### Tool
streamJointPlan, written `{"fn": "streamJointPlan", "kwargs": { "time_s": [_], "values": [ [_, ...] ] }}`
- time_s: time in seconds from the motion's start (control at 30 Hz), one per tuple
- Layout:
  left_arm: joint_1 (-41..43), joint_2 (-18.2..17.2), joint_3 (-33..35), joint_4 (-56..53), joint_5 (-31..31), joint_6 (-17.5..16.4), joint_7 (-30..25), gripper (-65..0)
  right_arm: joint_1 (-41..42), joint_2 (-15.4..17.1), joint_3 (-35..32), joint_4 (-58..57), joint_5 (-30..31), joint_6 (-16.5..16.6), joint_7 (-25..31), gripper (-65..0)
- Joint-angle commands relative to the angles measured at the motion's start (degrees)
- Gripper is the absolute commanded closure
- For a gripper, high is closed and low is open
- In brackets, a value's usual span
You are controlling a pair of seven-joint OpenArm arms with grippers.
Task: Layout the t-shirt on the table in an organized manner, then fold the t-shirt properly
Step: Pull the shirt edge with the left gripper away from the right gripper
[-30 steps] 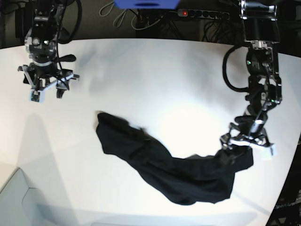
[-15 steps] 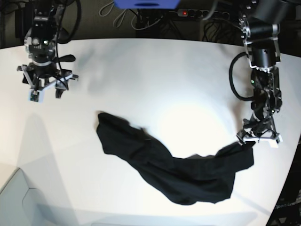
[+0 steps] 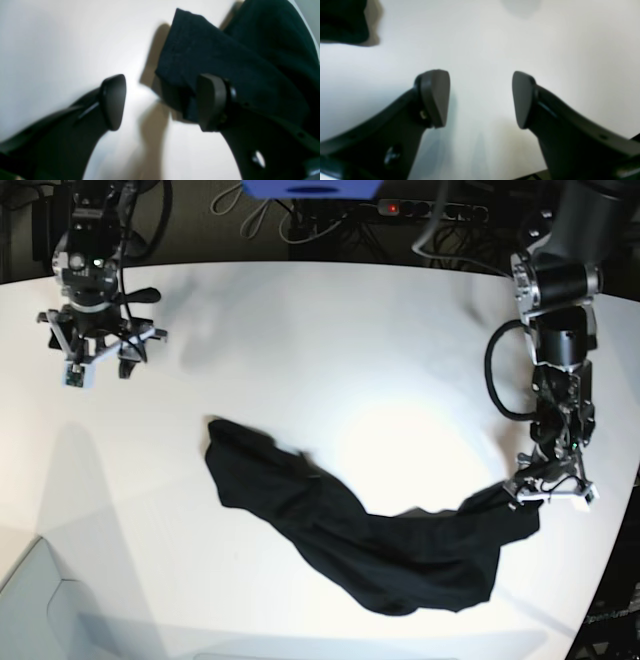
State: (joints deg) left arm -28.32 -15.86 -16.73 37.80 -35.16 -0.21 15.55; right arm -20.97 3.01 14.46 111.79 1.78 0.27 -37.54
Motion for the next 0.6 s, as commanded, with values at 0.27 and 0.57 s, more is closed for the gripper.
{"fn": "streamJointPlan", "kwargs": {
  "time_s": [0.27, 0.57],
  "values": [
    [-6.5, 0.9, 0.1, -3.5, -0.1, -0.5, -1.2, -42.2, 0.3, 0.4, 0.2, 0.9, -0.4, 0.0, 1.5, -39.6],
    [-7.9, 1.0, 0.1, -8.0, -0.1, -0.5, -1.3, -41.8, -0.3, 0.6, 0.2, 0.9, -0.4, 0.0, 1.5, -39.6]
  ]
}}
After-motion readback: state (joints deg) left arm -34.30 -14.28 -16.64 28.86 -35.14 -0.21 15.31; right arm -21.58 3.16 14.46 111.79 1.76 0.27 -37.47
